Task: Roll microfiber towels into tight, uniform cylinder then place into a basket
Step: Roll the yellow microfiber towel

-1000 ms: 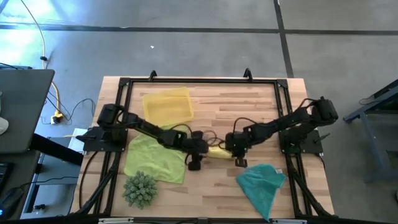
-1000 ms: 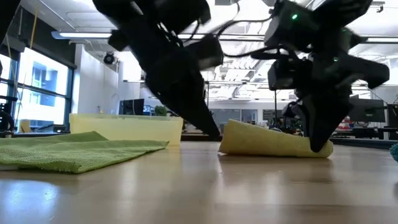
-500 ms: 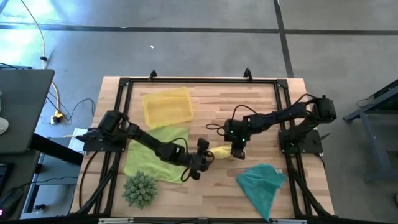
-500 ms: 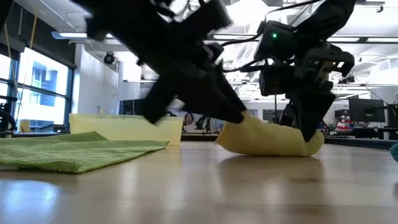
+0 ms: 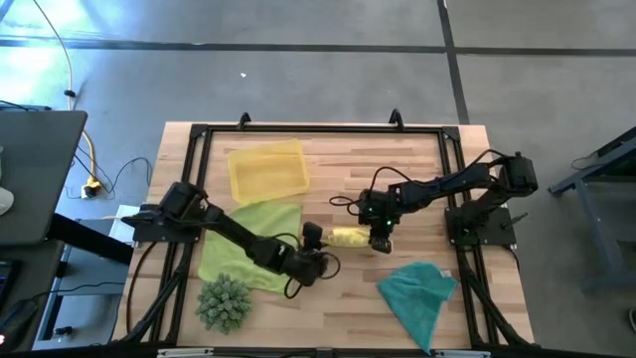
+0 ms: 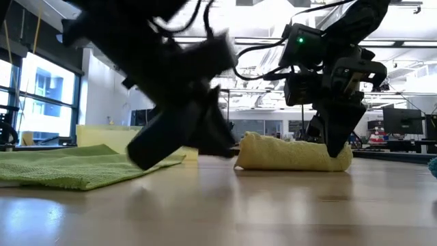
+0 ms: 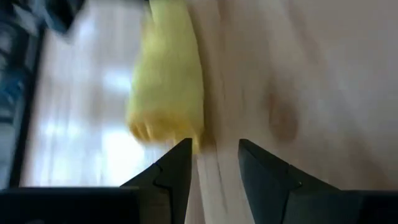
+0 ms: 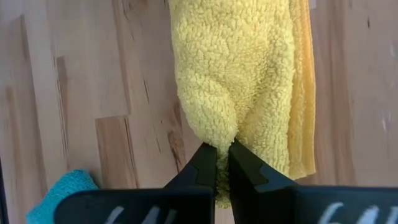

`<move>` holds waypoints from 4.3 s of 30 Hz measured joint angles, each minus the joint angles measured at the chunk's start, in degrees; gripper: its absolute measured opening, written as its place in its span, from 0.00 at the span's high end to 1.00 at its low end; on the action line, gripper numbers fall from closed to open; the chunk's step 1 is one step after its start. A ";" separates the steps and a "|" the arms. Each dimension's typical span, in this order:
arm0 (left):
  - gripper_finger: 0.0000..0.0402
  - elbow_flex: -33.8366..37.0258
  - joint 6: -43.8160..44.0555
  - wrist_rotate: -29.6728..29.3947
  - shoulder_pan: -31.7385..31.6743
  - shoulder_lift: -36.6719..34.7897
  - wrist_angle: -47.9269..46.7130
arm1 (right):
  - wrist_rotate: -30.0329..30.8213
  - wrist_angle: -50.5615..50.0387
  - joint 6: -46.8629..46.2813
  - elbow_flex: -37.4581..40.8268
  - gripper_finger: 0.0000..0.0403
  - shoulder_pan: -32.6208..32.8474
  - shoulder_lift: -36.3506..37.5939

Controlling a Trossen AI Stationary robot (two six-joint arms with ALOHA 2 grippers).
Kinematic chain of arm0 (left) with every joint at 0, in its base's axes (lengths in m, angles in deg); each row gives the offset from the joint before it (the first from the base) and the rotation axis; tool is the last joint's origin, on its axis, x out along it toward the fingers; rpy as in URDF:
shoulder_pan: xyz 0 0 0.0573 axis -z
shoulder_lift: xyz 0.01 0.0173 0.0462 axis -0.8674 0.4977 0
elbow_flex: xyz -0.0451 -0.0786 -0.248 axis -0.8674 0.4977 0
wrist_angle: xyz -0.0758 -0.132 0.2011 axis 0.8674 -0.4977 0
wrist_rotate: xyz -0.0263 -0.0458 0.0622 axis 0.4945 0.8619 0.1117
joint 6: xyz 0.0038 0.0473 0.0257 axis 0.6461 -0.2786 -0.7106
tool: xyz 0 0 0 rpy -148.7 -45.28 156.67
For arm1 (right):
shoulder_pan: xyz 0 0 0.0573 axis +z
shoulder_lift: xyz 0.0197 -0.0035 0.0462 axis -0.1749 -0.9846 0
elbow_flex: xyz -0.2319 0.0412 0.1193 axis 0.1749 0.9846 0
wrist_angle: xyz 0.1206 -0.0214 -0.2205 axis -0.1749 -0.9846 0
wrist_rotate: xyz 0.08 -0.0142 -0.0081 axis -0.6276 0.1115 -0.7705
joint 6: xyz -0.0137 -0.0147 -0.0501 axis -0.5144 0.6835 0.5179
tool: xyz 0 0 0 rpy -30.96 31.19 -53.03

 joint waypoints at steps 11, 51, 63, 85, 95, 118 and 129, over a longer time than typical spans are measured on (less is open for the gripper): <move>0.70 -0.09 -7.64 7.37 -4.13 -0.04 15.15 | 0.06 0.09 -0.12 -0.02 1.00 0.00 0.02; 0.79 -0.38 38.30 33.45 -16.06 4.94 8.37 | 3.55 -11.43 10.65 -4.52 0.64 -1.06 2.45; 0.95 -0.29 47.37 40.80 -19.04 4.94 8.13 | 21.27 5.20 26.87 2.33 0.65 12.00 9.13; 0.93 -0.14 45.39 45.70 -19.02 5.14 9.41 | 32.44 24.65 24.31 14.89 0.39 15.02 8.07; 0.93 -0.14 45.42 45.62 -18.99 5.14 9.42 | 32.30 22.77 25.30 13.57 0.39 15.82 7.72; 0.83 -0.13 34.46 45.42 -18.53 4.86 9.31 | 26.71 22.83 9.81 13.42 0.96 13.90 2.10; 0.70 0.23 16.97 33.14 -16.15 -2.15 -1.28 | 0.15 24.78 -2.69 13.68 0.98 2.88 1.75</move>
